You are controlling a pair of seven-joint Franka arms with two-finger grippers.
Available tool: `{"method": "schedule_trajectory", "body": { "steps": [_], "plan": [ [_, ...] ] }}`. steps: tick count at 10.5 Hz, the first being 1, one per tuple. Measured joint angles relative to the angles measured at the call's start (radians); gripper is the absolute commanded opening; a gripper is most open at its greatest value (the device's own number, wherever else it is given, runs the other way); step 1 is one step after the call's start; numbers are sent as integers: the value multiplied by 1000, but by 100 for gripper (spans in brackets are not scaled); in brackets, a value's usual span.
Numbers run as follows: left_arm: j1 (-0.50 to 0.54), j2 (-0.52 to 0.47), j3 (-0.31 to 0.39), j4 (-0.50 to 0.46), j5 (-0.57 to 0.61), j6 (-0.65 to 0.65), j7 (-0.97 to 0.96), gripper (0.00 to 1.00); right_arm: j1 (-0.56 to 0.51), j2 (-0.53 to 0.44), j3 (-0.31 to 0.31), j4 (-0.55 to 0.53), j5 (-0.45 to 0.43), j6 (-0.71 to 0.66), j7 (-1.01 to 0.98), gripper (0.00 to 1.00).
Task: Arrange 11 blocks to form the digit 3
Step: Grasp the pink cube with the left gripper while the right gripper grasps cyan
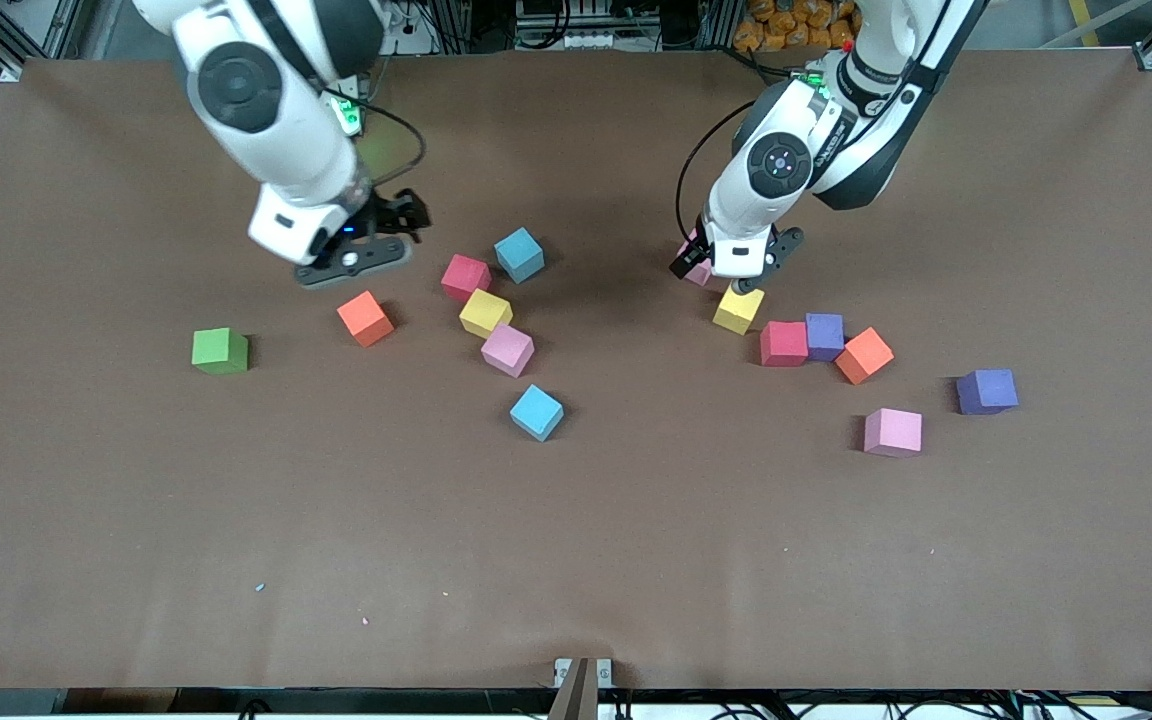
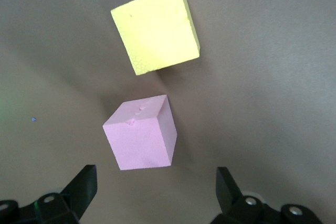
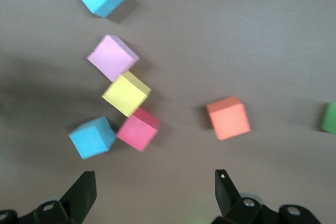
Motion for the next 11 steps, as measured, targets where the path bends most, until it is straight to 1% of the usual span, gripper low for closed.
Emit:
{"method": "schedule_trajectory", "body": {
  "steps": [2, 4, 6, 9, 11],
  "plan": [
    [0, 19, 0, -19, 0, 24, -15, 100, 47, 1, 10, -87, 0, 135, 34, 100],
    [0, 32, 0, -47, 0, 50, -48, 100, 56, 3, 51, -190, 0, 307, 36, 100],
    [0, 47, 1, -64, 0, 83, -82, 100, 61, 15, 105, -285, 0, 468, 40, 100],
    [-7, 89, 0, -73, 0, 129, -99, 100, 71, 73, 172, -355, 0, 649, 42, 100],
    [-15, 112, 0, -79, 5, 140, -102, 100, 76, 126, 205, -369, 0, 714, 42, 100]
  ]
}}
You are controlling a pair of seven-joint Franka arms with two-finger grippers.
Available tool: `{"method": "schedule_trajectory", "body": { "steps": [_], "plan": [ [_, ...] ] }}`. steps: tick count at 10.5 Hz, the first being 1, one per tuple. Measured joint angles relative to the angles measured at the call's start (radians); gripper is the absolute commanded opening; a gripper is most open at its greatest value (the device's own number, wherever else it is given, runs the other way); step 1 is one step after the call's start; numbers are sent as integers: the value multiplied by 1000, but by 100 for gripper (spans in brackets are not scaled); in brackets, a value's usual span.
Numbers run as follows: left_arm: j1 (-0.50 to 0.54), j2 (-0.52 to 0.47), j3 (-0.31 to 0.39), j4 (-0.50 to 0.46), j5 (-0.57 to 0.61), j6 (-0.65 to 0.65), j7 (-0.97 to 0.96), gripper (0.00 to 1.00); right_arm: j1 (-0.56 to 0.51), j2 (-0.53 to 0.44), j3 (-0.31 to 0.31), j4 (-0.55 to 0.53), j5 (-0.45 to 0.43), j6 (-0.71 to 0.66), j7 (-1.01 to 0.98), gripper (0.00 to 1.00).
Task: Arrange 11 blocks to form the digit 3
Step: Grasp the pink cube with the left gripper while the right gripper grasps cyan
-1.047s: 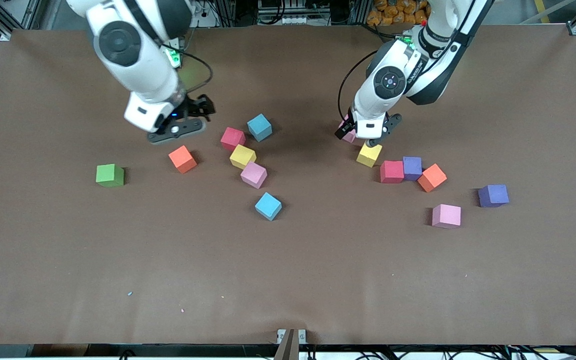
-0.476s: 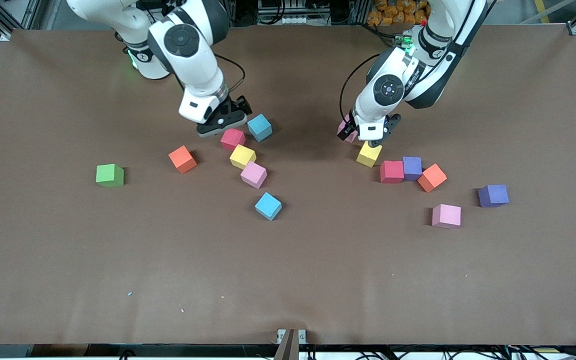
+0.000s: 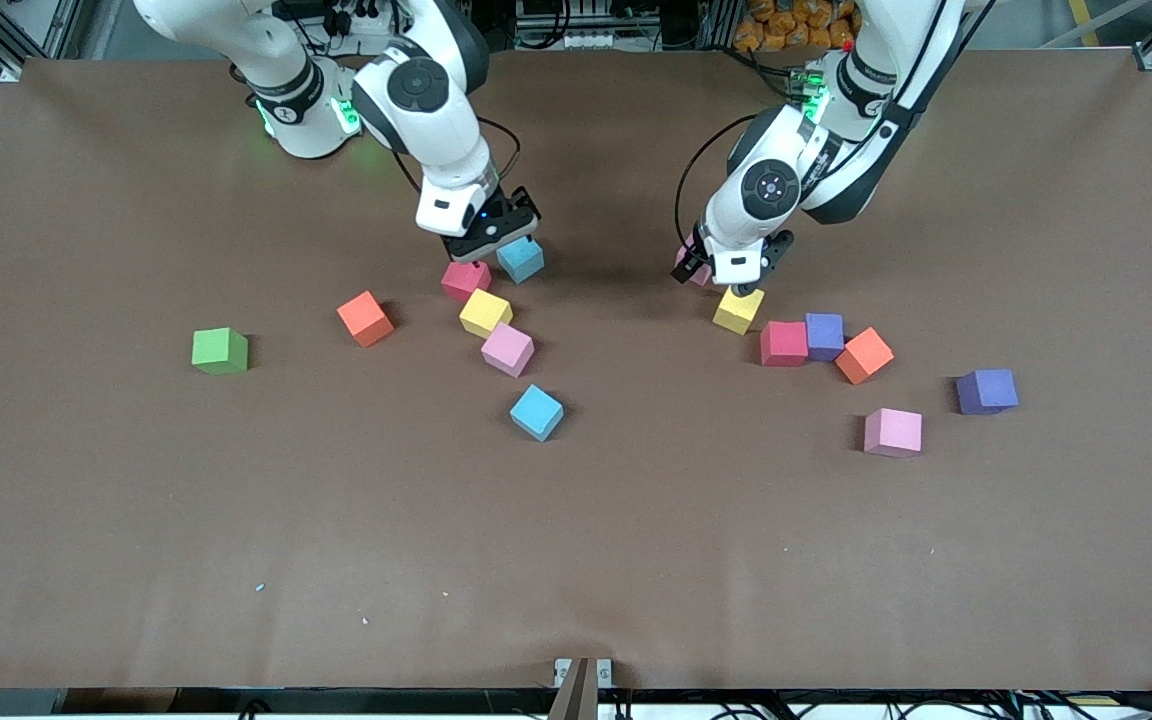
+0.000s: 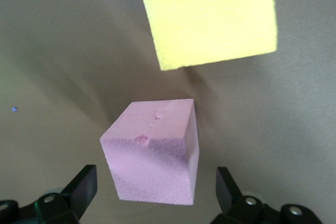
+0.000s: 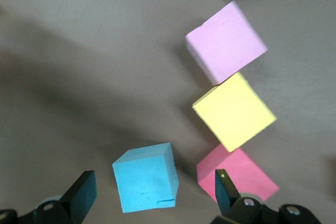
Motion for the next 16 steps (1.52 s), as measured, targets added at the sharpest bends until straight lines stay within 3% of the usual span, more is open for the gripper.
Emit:
{"method": "schedule_trajectory", "body": {
  "steps": [4, 5, 7, 8, 12, 14, 15, 16],
  "plan": [
    [-10, 28, 0, -2, 68, 3, -50, 100, 0, 77, 30, -44, 0, 129, 0, 100],
    [-10, 35, 0, -2, 70, 9, -50, 82, 0, 88, 35, -45, 0, 136, 0, 100],
    [-10, 42, 1, -2, 71, 23, -50, 28, 4, 121, 41, -52, 0, 191, 0, 100],
    [-10, 43, 1, -1, 72, 27, -50, 8, 10, 141, 41, -57, 0, 214, 0, 100],
    [-27, 44, -3, 33, 74, 33, -92, 0, 30, 175, 41, -60, 0, 224, 0, 97],
    [-88, 46, -7, 86, 74, 34, -204, 0, 34, 177, 42, -68, 0, 224, 0, 36],
    [-114, 54, -8, 118, 74, 34, -286, 0, 35, 177, 42, -69, -1, 224, 0, 15],
    [-134, 69, -9, 144, 74, 33, -360, 0, 36, 177, 42, -70, -1, 224, 0, 2]
  ]
}}
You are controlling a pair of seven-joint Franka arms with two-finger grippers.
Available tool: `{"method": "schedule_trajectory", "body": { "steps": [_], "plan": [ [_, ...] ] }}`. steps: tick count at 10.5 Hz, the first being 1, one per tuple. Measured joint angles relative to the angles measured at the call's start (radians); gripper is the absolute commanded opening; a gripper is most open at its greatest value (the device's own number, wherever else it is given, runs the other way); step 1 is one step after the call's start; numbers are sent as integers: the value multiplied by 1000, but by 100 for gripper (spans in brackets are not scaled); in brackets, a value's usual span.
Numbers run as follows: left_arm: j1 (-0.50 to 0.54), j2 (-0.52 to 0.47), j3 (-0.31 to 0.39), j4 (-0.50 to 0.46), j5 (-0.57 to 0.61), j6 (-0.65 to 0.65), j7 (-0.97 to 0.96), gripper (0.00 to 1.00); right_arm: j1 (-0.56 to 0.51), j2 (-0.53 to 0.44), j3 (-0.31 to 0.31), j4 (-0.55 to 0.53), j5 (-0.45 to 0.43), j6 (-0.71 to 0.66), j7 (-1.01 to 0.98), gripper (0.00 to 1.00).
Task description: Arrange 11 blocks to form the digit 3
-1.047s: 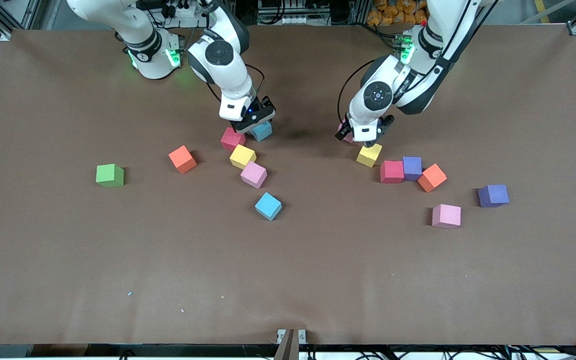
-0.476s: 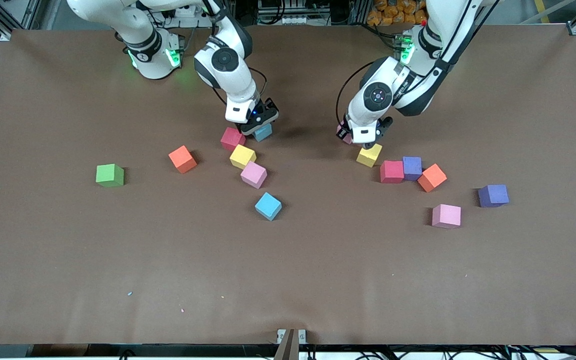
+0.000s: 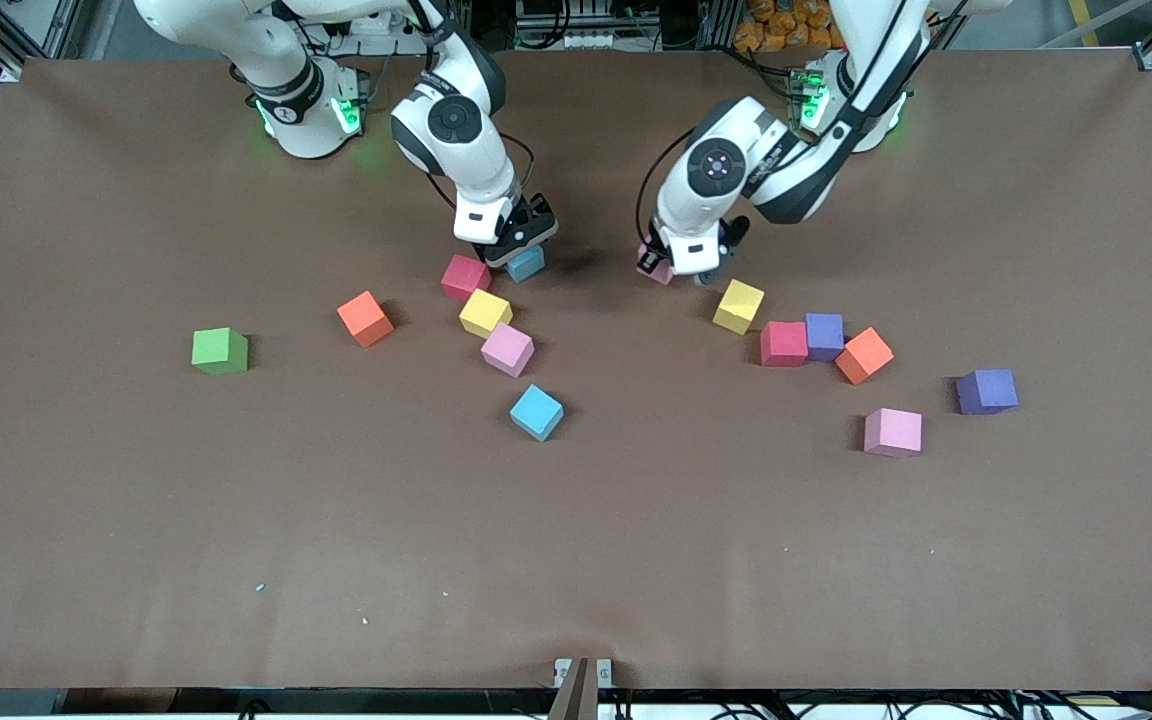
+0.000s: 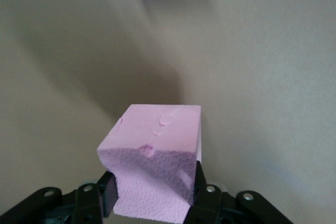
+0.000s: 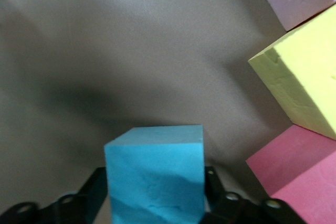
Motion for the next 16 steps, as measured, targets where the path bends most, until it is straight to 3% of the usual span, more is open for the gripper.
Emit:
{"method": "schedule_trajectory", "body": {
  "steps": [4, 8, 16],
  "plan": [
    [-14, 84, 1, 75, 0, 20, -307, 0, 0, -3, 0, 1, -2, 6, -4, 0],
    [-51, 112, 0, 89, 0, 110, -483, 0, 1, -13, 0, 6, -4, 9, -59, 0],
    [-135, 164, 0, 67, 3, 260, -581, 0, -10, -46, -7, 18, -6, -40, -612, 0]
  ]
}}
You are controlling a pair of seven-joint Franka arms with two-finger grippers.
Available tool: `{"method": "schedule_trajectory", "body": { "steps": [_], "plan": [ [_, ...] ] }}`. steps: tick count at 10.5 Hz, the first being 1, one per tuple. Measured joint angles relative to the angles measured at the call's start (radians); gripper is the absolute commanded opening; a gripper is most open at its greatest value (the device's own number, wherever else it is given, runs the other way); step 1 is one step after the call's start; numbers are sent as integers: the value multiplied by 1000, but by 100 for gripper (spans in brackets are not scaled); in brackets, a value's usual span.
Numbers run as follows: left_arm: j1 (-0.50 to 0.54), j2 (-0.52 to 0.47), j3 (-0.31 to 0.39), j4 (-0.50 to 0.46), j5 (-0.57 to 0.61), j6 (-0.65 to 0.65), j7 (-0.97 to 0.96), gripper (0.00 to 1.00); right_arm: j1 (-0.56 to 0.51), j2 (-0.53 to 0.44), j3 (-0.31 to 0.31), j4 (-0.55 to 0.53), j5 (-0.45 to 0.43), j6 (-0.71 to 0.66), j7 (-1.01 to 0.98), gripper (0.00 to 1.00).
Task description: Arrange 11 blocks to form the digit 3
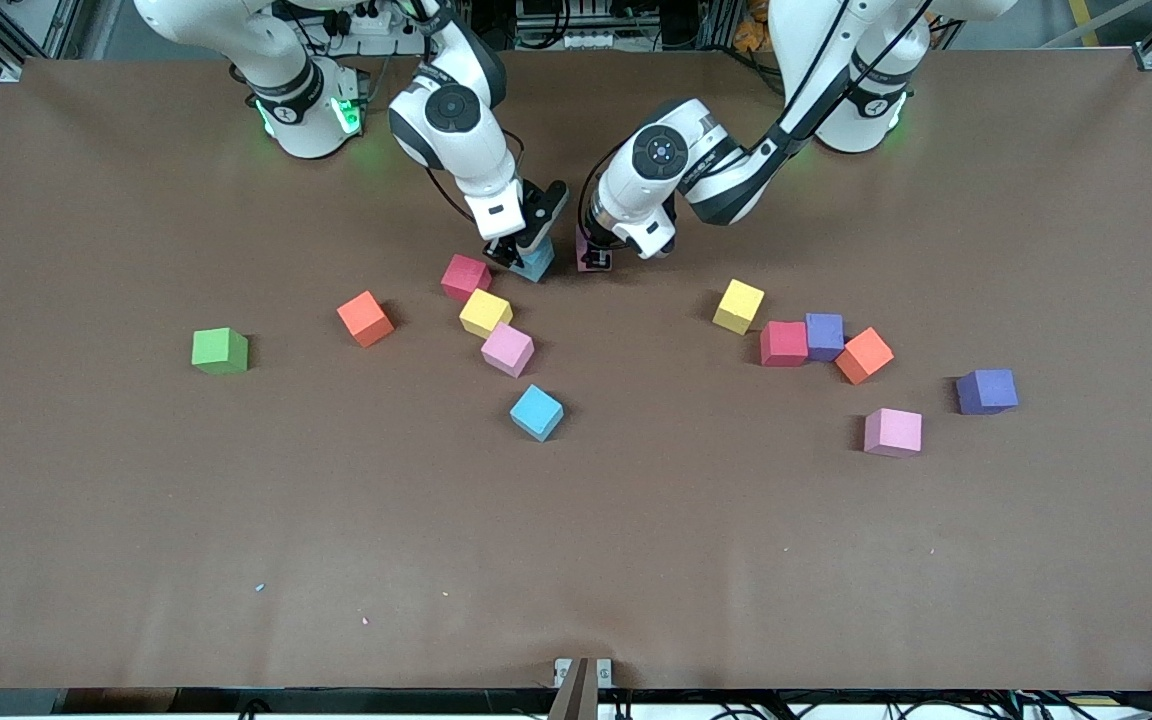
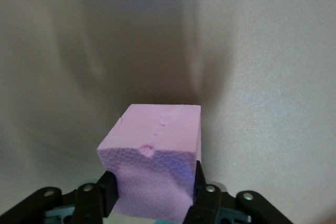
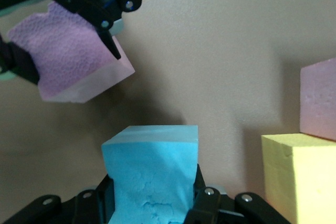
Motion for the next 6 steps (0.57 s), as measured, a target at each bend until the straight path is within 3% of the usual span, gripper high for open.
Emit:
{"method": "schedule_trajectory", "body": {
  "steps": [3, 4, 5, 6],
  "plan": [
    [-3, 32, -1, -8, 1, 61, 6, 6, -6, -1, -4, 0, 0, -10, -170, 0],
    [-3, 32, -1, -8, 2, 62, 6, 12, -6, -1, -4, 0, 0, -12, -211, 0],
    [-4, 32, -1, -8, 3, 62, 7, 30, -6, -1, -3, 0, 0, -15, -258, 0],
    [-5, 32, -1, -8, 4, 64, 8, 56, -6, -1, -3, 0, 0, -25, -300, 0]
  ]
}}
